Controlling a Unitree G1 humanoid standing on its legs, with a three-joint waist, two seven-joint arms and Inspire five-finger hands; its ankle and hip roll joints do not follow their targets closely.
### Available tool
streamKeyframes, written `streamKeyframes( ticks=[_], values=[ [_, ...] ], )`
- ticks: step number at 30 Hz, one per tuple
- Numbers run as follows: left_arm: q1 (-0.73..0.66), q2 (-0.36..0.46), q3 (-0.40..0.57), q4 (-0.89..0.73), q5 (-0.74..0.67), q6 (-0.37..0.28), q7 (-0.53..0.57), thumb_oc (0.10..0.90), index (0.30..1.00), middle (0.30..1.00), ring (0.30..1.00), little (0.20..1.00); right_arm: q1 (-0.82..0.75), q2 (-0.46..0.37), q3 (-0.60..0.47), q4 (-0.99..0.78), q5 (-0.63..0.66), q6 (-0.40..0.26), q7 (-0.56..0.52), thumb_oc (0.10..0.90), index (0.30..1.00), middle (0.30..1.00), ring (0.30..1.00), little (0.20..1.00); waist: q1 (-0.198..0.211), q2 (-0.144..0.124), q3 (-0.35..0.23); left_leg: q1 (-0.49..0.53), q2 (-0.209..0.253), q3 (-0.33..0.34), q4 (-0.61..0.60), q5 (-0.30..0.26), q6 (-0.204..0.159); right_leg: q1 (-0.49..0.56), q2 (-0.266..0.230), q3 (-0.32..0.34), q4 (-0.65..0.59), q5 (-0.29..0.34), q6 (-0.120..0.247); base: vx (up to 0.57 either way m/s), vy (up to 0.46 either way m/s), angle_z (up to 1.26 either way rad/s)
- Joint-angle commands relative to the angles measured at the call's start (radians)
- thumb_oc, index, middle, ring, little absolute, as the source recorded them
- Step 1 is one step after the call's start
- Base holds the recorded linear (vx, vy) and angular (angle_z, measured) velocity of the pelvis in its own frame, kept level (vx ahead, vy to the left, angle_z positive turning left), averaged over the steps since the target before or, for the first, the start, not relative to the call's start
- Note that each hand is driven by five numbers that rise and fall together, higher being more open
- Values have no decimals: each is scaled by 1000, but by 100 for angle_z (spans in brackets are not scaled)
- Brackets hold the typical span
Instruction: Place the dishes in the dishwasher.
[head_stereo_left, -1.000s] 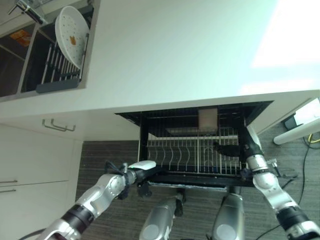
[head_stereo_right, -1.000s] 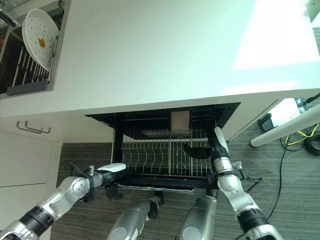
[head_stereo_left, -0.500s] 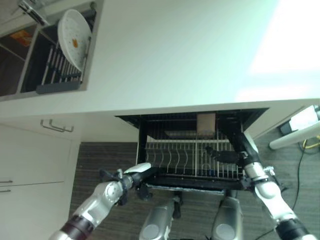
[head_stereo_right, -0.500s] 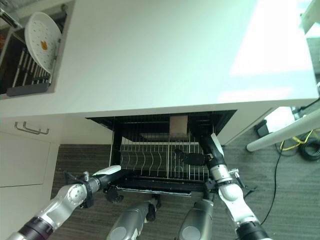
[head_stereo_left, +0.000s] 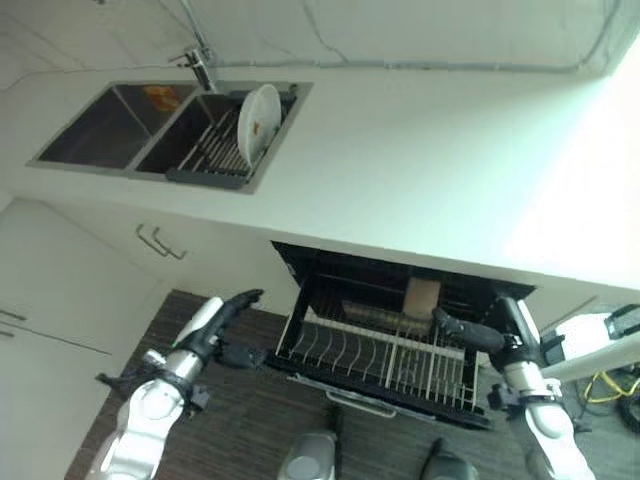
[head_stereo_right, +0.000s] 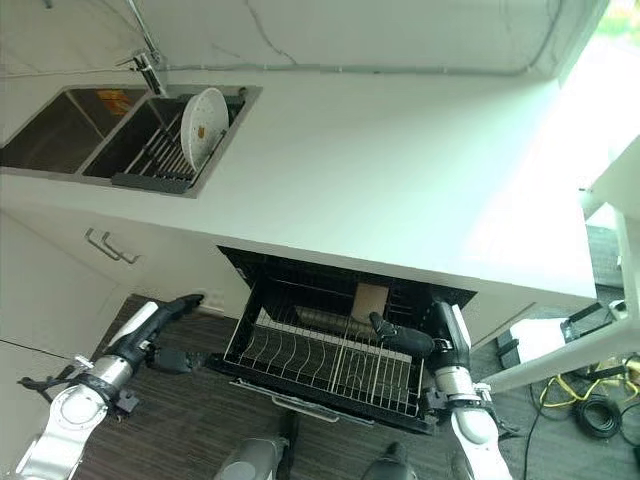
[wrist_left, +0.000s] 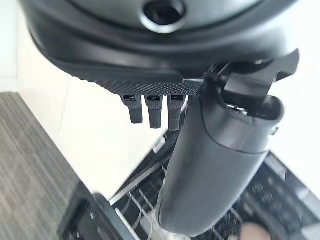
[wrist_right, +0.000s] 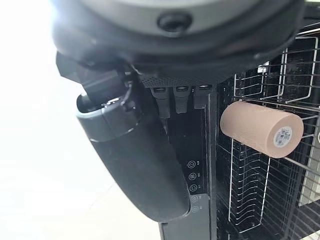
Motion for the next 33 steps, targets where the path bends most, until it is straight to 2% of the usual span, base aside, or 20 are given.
streamKeyframes(
  ticks=[1,4,6,8,10,12,14,16,17,19,21,23,25,26,29,33],
  values=[
    [5,34,81,-33,-167,-35,79,800,900,900,900,900,-161,-16,-121,-245,-10,-212,18,800,900,900,900,900,18,-19,-126,2,56,19,104,-189,23,37,-43,-18,38,-142,40,-19,204,3],
    [46,4,125,2,-204,-16,116,800,900,900,900,900,-139,2,-147,-264,-12,-191,-7,800,900,900,900,900,28,-34,-132,5,27,10,104,-198,44,43,-53,-7,38,-132,55,-30,174,9],
    [84,-37,160,60,-279,15,115,800,900,900,900,900,-109,15,-177,-286,-21,-178,-22,800,900,900,900,900,30,-45,-135,6,-13,8,104,-215,70,33,-74,14,38,-113,76,-55,237,7],
    [103,-58,171,106,-273,29,127,800,900,900,900,900,-84,21,-195,-298,-22,-169,-28,800,900,900,900,900,25,-52,-136,7,-39,12,104,-227,85,14,-92,31,38,-90,85,-47,184,4],
    [116,-87,176,186,-304,10,128,800,900,900,900,900,-62,28,-205,-310,-20,-140,-31,800,900,900,900,900,13,-61,-136,11,-67,32,104,-243,101,-33,-123,63,38,-35,97,-70,224,-9],
    [135,-115,181,248,-320,-21,110,800,900,900,900,900,-39,33,-210,-304,1,-114,3,800,900,900,900,900,6,-63,-133,13,-80,58,104,-255,115,-66,-116,61,38,-14,100,-73,233,-39],
    [153,-129,180,282,-324,-38,123,800,900,900,900,900,-25,37,-200,-286,36,-107,79,800,900,900,900,900,8,-58,-126,20,-75,92,104,-270,132,-50,-64,12,38,20,96,-74,183,-51],
    [153,-139,170,322,-369,-56,120,800,900,900,900,900,3,29,-193,-292,55,-113,115,800,900,900,900,900,-10,-46,-121,8,-74,99,104,-271,158,-23,29,-6,38,15,76,-96,154,-85],
    [154,-143,165,337,-379,-65,117,800,900,900,900,900,10,26,-186,-292,58,-114,123,800,900,900,900,900,-15,-38,-120,4,-72,103,104,-269,165,-14,59,-20,48,21,69,-111,123,-59],
    [150,-155,142,374,-394,-84,126,800,900,900,900,900,3,15,-162,-288,73,-101,134,800,900,900,900,900,-17,-34,-111,-13,-80,119,104,-262,182,-34,91,-36,144,-2,51,-167,72,-28],
    [137,-163,103,429,-375,-118,128,800,900,900,900,900,-15,5,-131,-265,91,-98,147,800,900,900,900,900,-14,-39,-103,-35,-91,133,104,-252,183,-25,122,-41,157,-18,39,-161,-11,-72],
    [122,-180,43,496,-373,-159,125,800,900,900,900,900,-39,-3,-89,-236,94,-109,153,800,900,900,900,900,-11,-38,-98,-68,-105,141,104,-228,165,31,172,-32,57,-49,10,-111,-87,-88],
    [106,-197,-2,548,-370,-180,106,800,900,900,900,900,-50,-3,-73,-219,104,-109,156,800,900,900,900,900,-28,-37,-88,-69,-122,129,104,-219,160,13,187,0,38,-74,-10,-122,-108,-80],
    [91,-204,-55,589,-357,-197,90,800,900,900,900,900,-61,-8,-62,-214,119,-109,165,800,900,900,900,900,-45,-27,-85,-71,-117,124,104,-213,154,-13,193,-5,38,-89,-29,-149,-117,-41],
    [78,-231,-115,646,-318,-208,75,800,900,900,900,900,-52,-8,-60,-221,121,-105,163,800,900,900,900,900,-72,-25,-79,-65,-123,115,104,-207,138,-36,202,22,38,-123,-45,-94,-119,-20],
    [63,-271,-160,739,-275,-225,78,800,900,900,900,900,-26,-11,-64,-233,145,-106,174,800,900,900,900,900,-109,-34,-83,-37,-124,144,104,-212,128,-52,201,43,38,-149,-57,-55,-98,-13]
  ],
)
